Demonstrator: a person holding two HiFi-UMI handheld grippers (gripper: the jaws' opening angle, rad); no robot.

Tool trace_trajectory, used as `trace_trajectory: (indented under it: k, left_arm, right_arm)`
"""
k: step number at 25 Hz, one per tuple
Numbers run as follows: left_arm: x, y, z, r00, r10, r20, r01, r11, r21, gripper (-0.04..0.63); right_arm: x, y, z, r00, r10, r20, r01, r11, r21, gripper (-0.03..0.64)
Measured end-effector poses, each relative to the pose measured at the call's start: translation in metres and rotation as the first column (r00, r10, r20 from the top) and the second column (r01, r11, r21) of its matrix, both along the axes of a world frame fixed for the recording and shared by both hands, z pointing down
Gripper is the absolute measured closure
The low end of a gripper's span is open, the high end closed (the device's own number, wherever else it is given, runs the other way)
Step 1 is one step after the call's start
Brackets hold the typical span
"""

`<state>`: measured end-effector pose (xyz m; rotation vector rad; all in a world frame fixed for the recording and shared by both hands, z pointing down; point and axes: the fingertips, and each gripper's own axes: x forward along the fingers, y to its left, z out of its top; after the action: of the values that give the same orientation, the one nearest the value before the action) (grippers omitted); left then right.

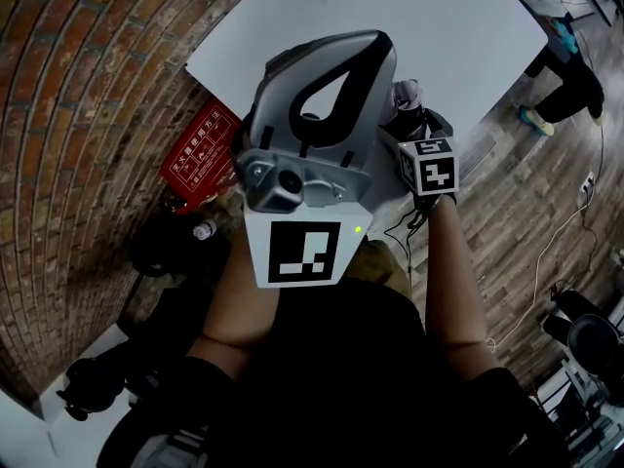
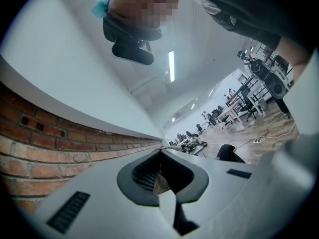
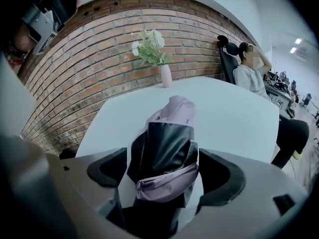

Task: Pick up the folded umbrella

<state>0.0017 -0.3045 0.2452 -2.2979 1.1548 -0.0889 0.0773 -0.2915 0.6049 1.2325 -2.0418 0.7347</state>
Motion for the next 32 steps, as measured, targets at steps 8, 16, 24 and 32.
trace_trajectory:
  k: [8, 16, 24, 32]
  left_arm:
    - [-0.006, -0.006, 0.003, 1.0, -0.019, 0.002, 0.019, 1.0, -0.004, 0.581]
    - [-0.007, -0.006, 0.007, 1.0, -0.001, 0.011, 0.001, 1.0, -0.013, 0.581]
    - [-0.009, -0.004, 0.013, 1.0, 0.011, 0.016, -0.011, 1.0, -0.024, 0.581]
    - [-0.01, -0.002, 0.016, 0.999, 0.033, 0.018, -0.032, 0.999, -0.037, 0.583]
  right_arm:
    - [-0.003, -0.001, 0.016, 1.0, -0.021, -0.018, 0.019, 0.996, -0.086, 0.192]
    - [0.001, 0.0, 0.026, 0.995, -0.01, -0.096, -0.003, 0.99, -0.142, 0.193]
    - [0.008, -0.003, 0.023, 0.991, -0.008, -0.132, -0.01, 0.991, -0.136, 0.309]
    - [0.007, -0.004, 0.021, 0.991, -0.004, -0.13, -0.012, 0.992, -0.122, 0.37]
